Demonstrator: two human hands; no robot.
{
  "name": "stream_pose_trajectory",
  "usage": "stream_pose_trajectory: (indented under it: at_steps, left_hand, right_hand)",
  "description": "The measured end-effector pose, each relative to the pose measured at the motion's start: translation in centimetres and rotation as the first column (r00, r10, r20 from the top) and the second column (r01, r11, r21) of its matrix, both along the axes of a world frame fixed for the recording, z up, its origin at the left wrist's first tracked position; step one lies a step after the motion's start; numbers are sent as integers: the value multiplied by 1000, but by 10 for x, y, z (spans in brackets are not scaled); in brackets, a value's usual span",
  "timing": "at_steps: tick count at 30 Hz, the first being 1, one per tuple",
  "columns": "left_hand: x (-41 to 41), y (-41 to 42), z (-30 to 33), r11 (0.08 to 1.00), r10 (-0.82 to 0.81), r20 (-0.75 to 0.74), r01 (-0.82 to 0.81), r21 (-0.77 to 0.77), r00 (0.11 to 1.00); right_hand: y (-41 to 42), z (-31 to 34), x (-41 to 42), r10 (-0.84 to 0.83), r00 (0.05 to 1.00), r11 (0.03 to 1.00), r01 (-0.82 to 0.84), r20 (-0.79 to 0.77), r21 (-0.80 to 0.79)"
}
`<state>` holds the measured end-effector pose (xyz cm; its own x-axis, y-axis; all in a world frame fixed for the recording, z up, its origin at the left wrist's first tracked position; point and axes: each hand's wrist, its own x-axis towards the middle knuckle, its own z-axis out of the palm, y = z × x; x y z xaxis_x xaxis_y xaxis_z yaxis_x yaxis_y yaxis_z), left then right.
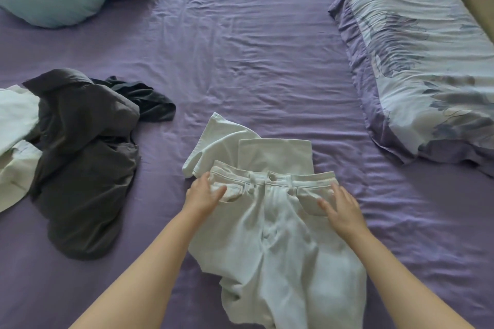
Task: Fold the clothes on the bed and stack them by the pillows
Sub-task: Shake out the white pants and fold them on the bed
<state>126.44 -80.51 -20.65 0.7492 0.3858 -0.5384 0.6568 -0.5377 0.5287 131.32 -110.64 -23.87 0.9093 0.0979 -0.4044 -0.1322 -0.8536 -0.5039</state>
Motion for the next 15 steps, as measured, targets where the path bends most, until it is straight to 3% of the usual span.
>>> stream_pose_trajectory:
  at_steps: [6, 10, 12, 15]
  left_hand:
    - [7, 7, -26, 952, 272, 12, -267, -147, 962]
    - [6, 11, -7, 779, 455, -77, -439, -449, 887]
    - [4, 12, 13, 766, 344, -131, -358, -534, 930]
    - [-2, 6, 45, 833, 66, -62, -89, -546, 996]
  right_hand:
    - [-10, -23, 9, -327, 937, 943, 333, -125, 26]
    - [-8, -1, 20, -431, 850, 808, 513, -303, 290]
    - [-5, 20, 19, -417, 808, 719, 573, -416, 393]
    - [4, 52, 14, -349, 823, 682, 551, -448, 481]
